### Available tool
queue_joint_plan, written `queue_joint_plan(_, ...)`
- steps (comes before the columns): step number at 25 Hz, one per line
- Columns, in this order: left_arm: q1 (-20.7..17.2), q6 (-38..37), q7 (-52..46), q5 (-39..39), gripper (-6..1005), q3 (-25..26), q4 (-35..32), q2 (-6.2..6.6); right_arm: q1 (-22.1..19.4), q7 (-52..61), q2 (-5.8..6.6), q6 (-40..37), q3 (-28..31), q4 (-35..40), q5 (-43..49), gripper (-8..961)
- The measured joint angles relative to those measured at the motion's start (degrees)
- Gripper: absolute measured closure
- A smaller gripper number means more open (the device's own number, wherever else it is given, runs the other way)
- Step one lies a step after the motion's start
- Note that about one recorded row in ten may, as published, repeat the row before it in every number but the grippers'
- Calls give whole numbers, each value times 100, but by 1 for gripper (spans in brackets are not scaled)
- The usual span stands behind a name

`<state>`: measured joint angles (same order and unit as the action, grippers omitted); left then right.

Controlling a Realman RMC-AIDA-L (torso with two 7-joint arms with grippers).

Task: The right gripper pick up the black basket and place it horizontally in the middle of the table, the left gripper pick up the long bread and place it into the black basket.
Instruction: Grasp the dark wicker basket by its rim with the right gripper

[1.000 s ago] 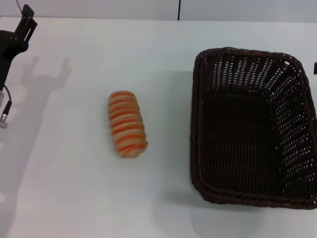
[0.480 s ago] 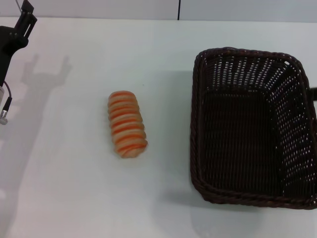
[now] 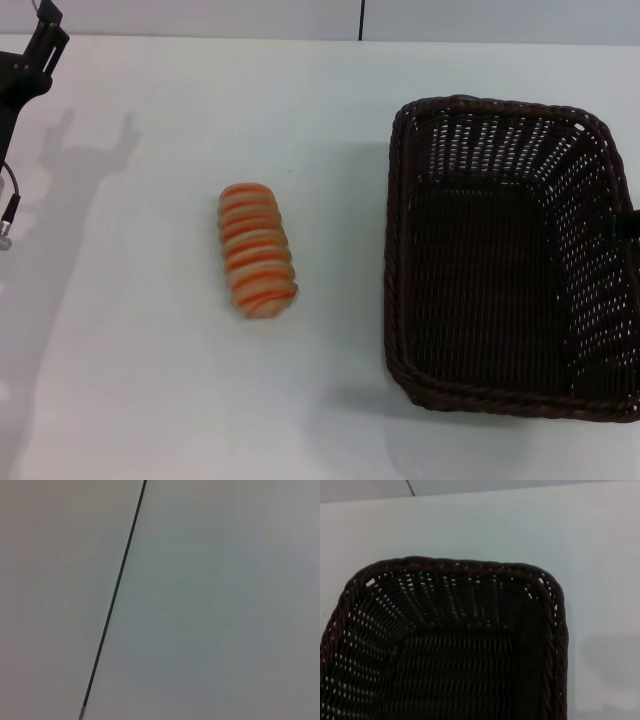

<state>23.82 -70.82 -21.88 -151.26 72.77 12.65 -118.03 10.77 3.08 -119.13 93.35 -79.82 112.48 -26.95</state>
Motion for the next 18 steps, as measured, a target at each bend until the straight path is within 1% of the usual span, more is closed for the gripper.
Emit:
queue_joint_plan(10, -1, 54, 0, 0, 129, 10, -1, 0, -20, 112, 0, 7, -63, -100, 77, 198)
queue_joint_plan(18, -18, 59, 0, 0, 129, 10, -1, 0, 3, 118, -4, -142, -196, -339, 94, 209)
